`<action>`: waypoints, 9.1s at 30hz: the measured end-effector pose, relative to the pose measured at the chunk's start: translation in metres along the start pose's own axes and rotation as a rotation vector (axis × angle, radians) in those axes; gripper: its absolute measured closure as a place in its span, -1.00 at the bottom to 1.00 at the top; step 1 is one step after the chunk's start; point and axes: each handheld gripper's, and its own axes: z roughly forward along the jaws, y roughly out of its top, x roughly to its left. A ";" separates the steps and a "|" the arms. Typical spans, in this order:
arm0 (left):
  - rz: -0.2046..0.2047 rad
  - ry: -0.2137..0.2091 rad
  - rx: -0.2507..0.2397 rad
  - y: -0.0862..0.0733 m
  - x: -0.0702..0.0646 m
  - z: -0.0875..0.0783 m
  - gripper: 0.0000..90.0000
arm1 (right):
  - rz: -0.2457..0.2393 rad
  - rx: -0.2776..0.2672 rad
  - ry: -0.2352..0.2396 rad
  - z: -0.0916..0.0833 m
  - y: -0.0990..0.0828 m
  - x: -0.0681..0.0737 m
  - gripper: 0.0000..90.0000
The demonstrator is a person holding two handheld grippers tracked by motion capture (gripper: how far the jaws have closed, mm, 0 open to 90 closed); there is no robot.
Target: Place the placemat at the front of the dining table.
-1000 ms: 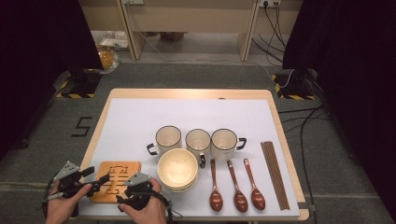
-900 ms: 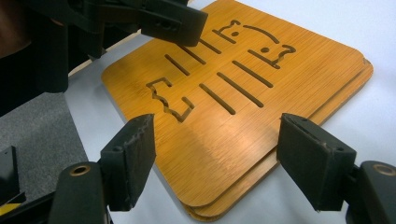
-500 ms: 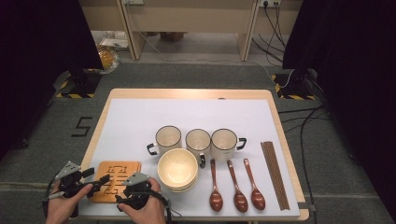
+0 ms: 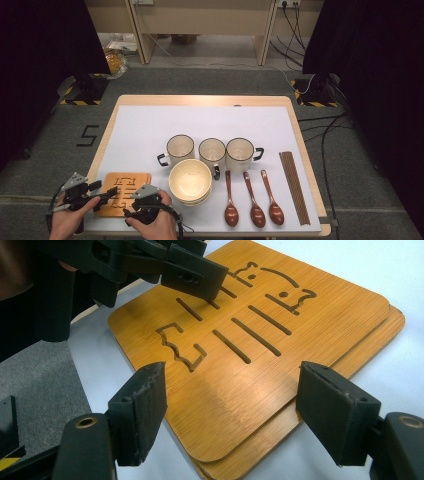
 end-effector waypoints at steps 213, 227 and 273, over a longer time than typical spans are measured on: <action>-0.129 -0.298 -0.447 0.160 -0.040 0.001 0.91 | 0.020 -0.323 -0.209 -0.156 0.062 -0.077 -0.35; -0.129 -0.291 -0.437 0.172 -0.041 0.014 0.91 | 0.030 -0.326 -0.232 -0.164 0.060 -0.085 -0.35; -0.114 -0.271 -0.435 0.204 -0.048 0.044 0.91 | 0.057 -0.336 -0.296 -0.194 0.044 -0.108 -0.35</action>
